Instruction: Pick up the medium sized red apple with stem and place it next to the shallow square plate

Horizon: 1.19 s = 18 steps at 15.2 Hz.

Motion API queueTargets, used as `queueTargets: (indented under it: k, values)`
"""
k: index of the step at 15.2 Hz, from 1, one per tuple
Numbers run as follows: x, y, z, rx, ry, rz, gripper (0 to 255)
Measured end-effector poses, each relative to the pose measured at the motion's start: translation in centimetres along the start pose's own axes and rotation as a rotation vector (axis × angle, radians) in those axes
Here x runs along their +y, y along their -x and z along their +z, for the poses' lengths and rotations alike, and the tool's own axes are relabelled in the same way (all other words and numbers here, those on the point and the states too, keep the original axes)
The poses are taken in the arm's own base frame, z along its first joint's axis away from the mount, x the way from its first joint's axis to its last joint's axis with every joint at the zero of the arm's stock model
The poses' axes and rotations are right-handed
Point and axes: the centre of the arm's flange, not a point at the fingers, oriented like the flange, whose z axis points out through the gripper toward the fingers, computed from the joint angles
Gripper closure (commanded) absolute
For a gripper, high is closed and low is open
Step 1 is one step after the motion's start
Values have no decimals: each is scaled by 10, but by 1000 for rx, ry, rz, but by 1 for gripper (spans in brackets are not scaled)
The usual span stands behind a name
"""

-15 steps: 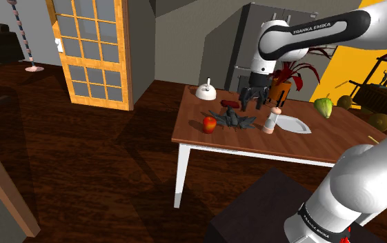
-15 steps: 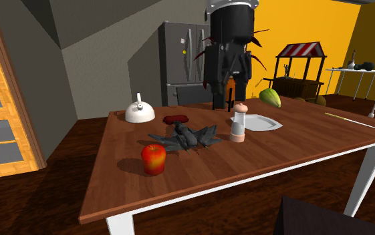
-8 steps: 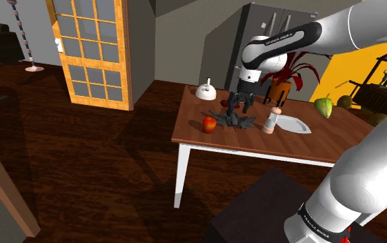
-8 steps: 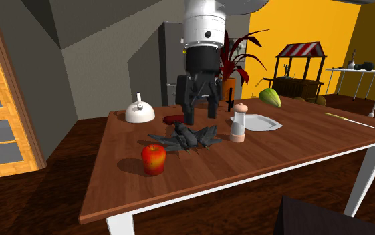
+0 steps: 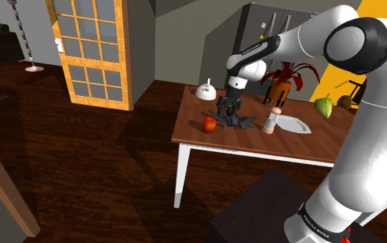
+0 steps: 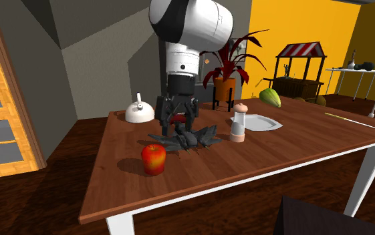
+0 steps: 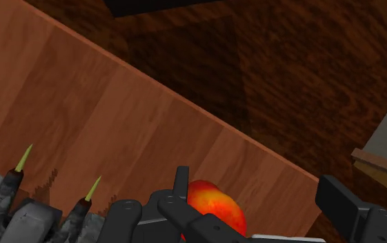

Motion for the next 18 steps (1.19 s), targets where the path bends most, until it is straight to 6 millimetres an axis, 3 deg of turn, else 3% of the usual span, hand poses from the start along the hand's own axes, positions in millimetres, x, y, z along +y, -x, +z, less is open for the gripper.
queueTargets:
  k: [8, 15, 18]
  values:
    - [31, -81, 51, 22, -83, 21, 0]
    - [30, -89, 89, 24, -91, 23, 0]
    - [29, -88, 95, 24, -91, 23, 0]
